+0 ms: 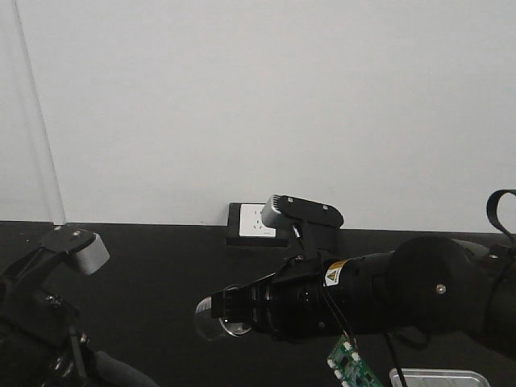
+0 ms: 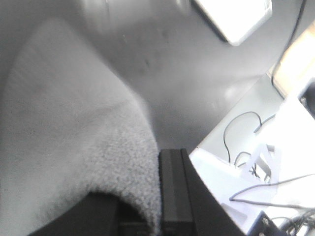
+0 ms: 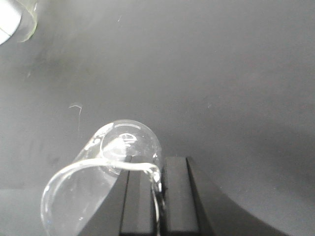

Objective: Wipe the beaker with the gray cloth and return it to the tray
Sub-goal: 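Lift the beaker and rub it with the cloth in the left gripper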

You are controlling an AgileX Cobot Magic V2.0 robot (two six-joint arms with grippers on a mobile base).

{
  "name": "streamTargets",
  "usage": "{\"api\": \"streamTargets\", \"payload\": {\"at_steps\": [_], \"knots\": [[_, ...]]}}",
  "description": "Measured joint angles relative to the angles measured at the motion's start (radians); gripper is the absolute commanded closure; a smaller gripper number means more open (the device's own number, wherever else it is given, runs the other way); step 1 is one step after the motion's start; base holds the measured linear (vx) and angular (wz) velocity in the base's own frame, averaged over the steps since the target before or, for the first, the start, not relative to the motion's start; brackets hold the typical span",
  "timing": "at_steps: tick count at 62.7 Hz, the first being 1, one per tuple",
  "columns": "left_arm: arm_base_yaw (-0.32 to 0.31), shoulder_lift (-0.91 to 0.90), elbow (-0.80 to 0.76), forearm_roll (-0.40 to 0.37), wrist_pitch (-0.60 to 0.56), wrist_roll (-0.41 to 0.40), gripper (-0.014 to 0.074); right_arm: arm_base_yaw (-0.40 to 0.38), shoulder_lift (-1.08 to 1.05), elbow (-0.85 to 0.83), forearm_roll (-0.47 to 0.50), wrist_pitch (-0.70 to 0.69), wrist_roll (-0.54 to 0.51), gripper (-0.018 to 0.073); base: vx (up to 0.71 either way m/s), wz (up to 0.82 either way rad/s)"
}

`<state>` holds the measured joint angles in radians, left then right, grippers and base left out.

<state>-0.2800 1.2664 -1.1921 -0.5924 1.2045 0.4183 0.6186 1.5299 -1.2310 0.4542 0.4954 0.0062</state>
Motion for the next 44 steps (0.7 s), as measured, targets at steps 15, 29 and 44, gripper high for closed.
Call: {"api": "streamTargets", "payload": {"at_steps": [15, 29, 44], "knots": [[0.000, 0.000, 0.000, -0.112, -0.409, -0.002, 0.0596, 0.051, 0.000, 0.003, 0.036, 0.135, -0.048, 0.0570, 0.00, 0.00], [0.000, 0.000, 0.000, -0.225, -0.582, -0.002, 0.0596, 0.080, 0.000, 0.003, 0.032, 0.209, -0.057, 0.0570, 0.00, 0.00], [0.000, 0.000, 0.000, -0.224, -0.288, -0.003, 0.0596, 0.080, 0.000, 0.003, -0.023, 0.092, -0.006, 0.0570, 0.00, 0.00]]}}
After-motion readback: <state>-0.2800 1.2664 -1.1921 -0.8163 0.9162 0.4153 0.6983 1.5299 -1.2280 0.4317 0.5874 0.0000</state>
